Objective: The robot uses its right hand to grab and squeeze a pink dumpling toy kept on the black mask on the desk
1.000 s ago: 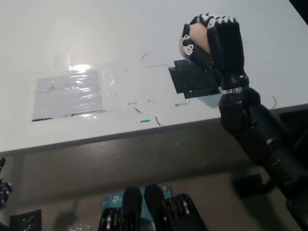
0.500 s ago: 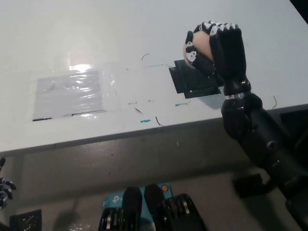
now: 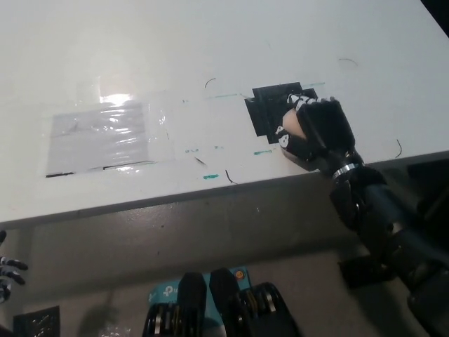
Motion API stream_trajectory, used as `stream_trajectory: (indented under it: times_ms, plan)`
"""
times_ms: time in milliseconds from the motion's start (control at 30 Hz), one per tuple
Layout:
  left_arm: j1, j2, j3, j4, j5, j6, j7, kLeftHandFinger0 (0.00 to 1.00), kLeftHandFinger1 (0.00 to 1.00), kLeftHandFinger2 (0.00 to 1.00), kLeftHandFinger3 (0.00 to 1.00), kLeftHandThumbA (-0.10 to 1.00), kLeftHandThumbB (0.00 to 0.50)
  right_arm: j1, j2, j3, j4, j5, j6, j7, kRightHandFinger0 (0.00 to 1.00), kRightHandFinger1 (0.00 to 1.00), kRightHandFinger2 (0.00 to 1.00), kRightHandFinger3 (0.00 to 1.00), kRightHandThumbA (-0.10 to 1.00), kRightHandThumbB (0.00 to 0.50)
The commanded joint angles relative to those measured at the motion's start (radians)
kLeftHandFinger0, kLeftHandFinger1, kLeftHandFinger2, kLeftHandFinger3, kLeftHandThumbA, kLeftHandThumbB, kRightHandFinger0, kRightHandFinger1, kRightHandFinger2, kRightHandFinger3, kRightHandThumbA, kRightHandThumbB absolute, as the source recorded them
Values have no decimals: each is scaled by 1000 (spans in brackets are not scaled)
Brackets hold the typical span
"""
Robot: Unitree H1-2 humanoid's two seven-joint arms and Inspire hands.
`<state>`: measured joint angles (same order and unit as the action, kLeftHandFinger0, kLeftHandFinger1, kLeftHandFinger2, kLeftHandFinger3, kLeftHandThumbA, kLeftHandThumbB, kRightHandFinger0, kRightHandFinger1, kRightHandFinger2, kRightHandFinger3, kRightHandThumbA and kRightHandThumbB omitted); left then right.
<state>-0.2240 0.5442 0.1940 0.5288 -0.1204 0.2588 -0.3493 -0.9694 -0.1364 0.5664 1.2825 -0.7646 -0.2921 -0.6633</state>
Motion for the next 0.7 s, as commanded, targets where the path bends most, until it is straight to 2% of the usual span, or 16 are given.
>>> stream_trajectory:
  times_ms: [0,67,100,133,167,200,233,300,333,367,467,500,533,567,633,667]
  plan:
    - [-16,34,27,-57,-25,19,11,21,169,325,380,1000,490,-66,16,-5,24,22,57,95,320,448,607,875,-100,22]
    - [-12,33,33,-56,-33,21,3,17,188,335,417,1000,479,-64,21,-5,27,26,88,121,415,557,695,974,-100,30]
    - [-10,32,37,-56,-42,26,-3,18,192,342,415,1000,477,-63,22,-7,24,30,99,135,508,662,798,1000,-100,49]
    - [-9,32,39,-56,-45,28,-6,17,193,343,414,1000,478,-62,23,-8,22,32,105,142,561,699,813,1000,-100,47]
    - [-5,33,39,-65,-42,30,-5,18,189,344,402,1000,470,-59,22,-11,14,35,111,153,690,839,958,1000,-100,45]
    - [-4,32,38,-69,-36,31,3,18,187,339,393,1000,466,-59,21,-11,10,36,114,156,744,932,1000,1000,-96,27]
    - [-3,33,38,-67,-35,28,3,13,188,335,384,1000,462,-59,22,-13,5,37,124,165,862,1000,1000,1000,-40,44]
    - [0,37,29,-71,-23,18,4,22,212,360,408,1000,486,-56,21,-15,-16,37,138,175,986,1000,1000,1000,93,74]
    - [1,37,29,-72,-23,19,5,22,214,361,408,1000,488,-55,21,-15,-18,37,140,176,997,1000,1000,1000,99,74]
    - [1,33,39,-70,-37,23,1,24,217,370,437,1000,484,-46,19,-27,-57,49,156,208,1000,1000,1000,1000,201,101]
    - [6,37,33,-80,-27,17,2,29,222,371,452,1000,473,-13,20,-72,-146,88,168,229,1000,1000,1000,1000,322,221]
    - [6,36,33,-80,-27,17,2,29,220,369,461,1000,481,-5,19,-80,-168,91,179,244,1000,1000,1000,1000,378,243]
    - [8,36,34,-82,-27,20,4,31,225,377,470,1000,458,9,17,-91,-215,99,206,279,1000,1000,1000,1000,498,301]
    - [11,35,34,-86,-25,23,7,34,232,386,475,1000,456,24,13,-98,-267,99,234,316,1000,1000,1000,1000,553,298]
    - [15,28,43,-98,-38,39,7,31,229,379,458,1000,492,51,3,-103,-349,90,269,349,1000,1000,1000,1000,673,374]
    - [16,28,44,-100,-39,40,7,31,230,380,457,1000,494,56,2,-104,-361,88,276,357,1000,1000,1000,1000,681,377]
